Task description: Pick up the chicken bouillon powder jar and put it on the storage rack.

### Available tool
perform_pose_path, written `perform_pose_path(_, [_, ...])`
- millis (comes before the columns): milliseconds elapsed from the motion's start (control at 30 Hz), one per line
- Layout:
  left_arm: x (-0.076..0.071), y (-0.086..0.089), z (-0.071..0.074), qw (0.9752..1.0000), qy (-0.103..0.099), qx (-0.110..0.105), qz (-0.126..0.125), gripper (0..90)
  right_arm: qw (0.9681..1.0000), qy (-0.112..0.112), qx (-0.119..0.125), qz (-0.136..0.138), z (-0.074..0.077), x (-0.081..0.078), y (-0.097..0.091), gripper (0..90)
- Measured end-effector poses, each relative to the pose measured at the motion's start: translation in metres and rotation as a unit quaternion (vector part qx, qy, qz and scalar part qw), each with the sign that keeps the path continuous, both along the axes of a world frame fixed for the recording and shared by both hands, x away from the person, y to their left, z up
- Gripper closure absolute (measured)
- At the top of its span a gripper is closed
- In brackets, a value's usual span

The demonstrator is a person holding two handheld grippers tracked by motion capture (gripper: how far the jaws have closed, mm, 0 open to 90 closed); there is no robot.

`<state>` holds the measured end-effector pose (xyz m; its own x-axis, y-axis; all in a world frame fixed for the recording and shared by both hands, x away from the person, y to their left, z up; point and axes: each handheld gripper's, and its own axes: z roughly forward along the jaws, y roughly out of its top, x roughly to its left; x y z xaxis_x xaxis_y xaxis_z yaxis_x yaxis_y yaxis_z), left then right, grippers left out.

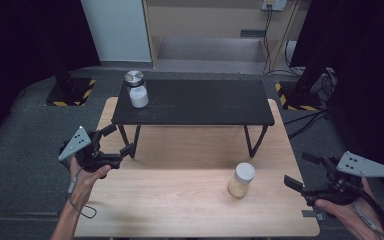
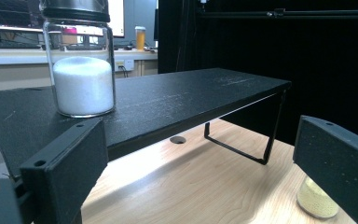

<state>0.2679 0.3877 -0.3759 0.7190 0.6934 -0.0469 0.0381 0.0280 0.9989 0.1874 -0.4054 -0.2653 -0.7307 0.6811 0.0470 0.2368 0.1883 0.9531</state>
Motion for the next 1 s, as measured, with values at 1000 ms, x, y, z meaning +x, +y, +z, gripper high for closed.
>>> perform_pose_path(1000, [0.005, -0.004, 0.001, 0.9997, 0.007, 0.022, -0.01, 2.1, 0.9918, 0.024, -0.106, 0.067, -0.025, 0.071, 0.019, 4.9])
